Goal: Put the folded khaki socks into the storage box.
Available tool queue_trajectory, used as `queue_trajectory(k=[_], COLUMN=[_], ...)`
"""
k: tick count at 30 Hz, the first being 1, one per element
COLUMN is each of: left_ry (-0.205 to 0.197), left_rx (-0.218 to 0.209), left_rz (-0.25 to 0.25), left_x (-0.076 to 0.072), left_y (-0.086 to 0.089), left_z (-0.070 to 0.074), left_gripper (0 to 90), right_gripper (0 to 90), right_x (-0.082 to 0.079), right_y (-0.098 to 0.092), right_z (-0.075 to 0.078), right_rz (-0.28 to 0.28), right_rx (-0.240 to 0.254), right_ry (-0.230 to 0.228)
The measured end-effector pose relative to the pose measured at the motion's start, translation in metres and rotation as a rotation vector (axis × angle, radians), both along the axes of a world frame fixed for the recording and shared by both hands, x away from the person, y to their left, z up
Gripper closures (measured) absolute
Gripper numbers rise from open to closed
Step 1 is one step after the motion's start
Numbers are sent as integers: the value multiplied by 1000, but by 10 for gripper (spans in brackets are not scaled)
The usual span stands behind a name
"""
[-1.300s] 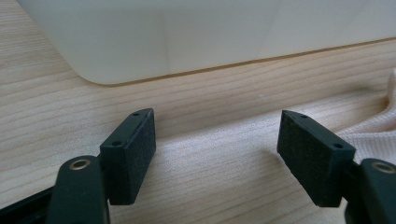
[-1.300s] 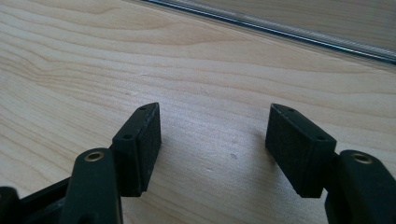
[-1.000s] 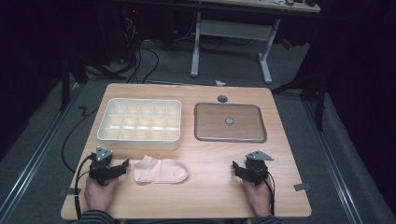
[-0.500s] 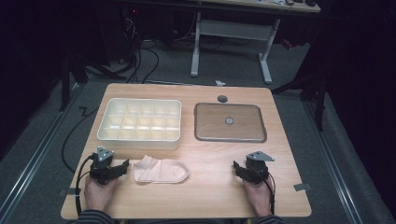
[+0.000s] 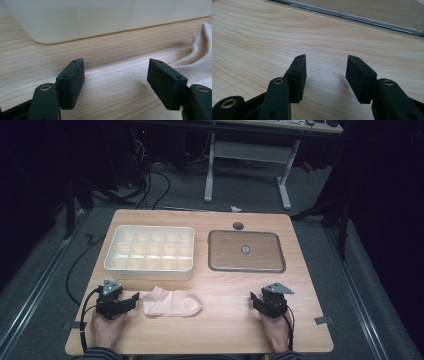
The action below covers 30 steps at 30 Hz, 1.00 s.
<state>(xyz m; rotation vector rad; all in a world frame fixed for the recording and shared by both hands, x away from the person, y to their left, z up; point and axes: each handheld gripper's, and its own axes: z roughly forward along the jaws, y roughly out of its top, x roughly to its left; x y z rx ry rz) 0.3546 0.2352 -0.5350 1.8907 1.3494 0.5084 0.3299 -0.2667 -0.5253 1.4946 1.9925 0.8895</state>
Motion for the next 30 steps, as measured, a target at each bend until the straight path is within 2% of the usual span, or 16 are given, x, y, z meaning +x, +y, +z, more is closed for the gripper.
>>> queue_trajectory(k=[4,10,16,22,25,27,30], left_ry=[-12,-13,-10,-12,-28,-41,-36], left_rx=[-38,-54,-68,-72,-14,-21,-35], left_rz=[-10,-40,-59,-84,-94,-106,-118], left_x=[-5,-11,-16,-21,-24,-25,-25], left_y=[0,-3,-10,-17,-26,-29,-32], left_z=[4,7,7,11,15,17,18], left_gripper=[306,302,298,293,297,303,305], right_gripper=[533,551,563,563,564,564,562], right_x=[-3,-8,-11,-13,-14,-16,-17], right_y=[4,11,23,35,41,44,50], right_z=[2,7,8,10,10,10,9], right_rz=[22,48,86,123,139,152,171], right_rx=[10,50,67,78,76,76,76], right_ry=[-10,-18,-17,-21,-25,-20,-16])
